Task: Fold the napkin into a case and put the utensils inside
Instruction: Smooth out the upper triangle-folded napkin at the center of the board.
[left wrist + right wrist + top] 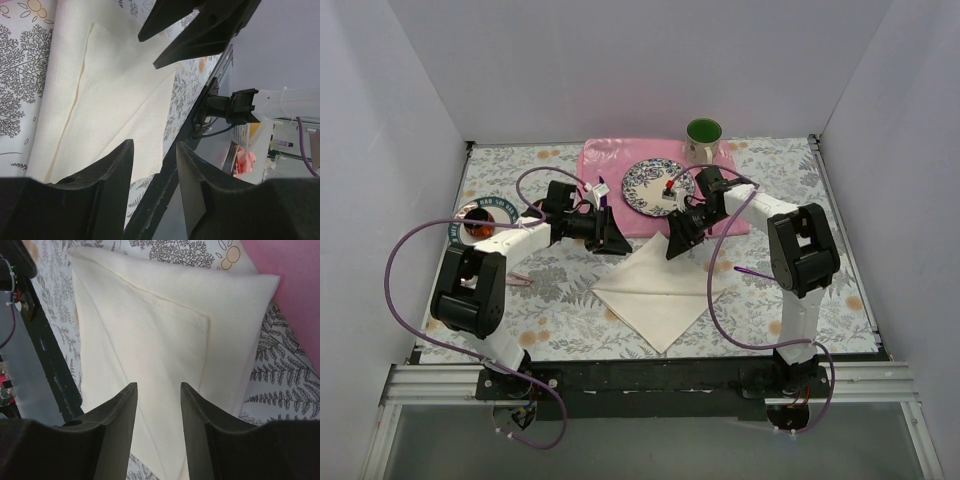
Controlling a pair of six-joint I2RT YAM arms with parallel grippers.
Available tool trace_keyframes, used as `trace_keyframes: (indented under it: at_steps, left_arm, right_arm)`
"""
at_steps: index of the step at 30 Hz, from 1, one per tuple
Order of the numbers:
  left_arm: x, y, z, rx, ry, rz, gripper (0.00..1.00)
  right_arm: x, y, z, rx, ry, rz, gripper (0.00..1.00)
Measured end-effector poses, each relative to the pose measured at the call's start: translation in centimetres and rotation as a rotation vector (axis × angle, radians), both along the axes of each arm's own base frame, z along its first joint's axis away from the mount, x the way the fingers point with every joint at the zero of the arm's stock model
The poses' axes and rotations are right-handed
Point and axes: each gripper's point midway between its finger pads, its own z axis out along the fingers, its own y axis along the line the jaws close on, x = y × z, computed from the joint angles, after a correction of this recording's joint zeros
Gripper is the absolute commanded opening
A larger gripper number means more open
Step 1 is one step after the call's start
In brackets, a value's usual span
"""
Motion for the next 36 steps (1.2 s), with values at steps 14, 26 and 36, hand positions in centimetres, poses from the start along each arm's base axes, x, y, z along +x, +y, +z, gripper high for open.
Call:
trace_keyframes:
  at_steps: [14,26,36]
  left_arm:
    - [0.0,0.1,0.1,-0.001,0.008,0.014,0.4]
    - [0.1,0.1,0.1,-0.004,0.014,0.019,0.4]
    - [-0.1,0.1,-0.2,-0.003,0.021,0.02,0.4]
  right_arm:
    - [1.1,1.2,-3.4,-0.071,0.012,-0.002,0.55]
    - [1.2,2.1,-3.2,-0.06,0.007,0.01,0.01]
    - [3.1,3.2,-1.4,-0.026,-0.042,0.004,0.01]
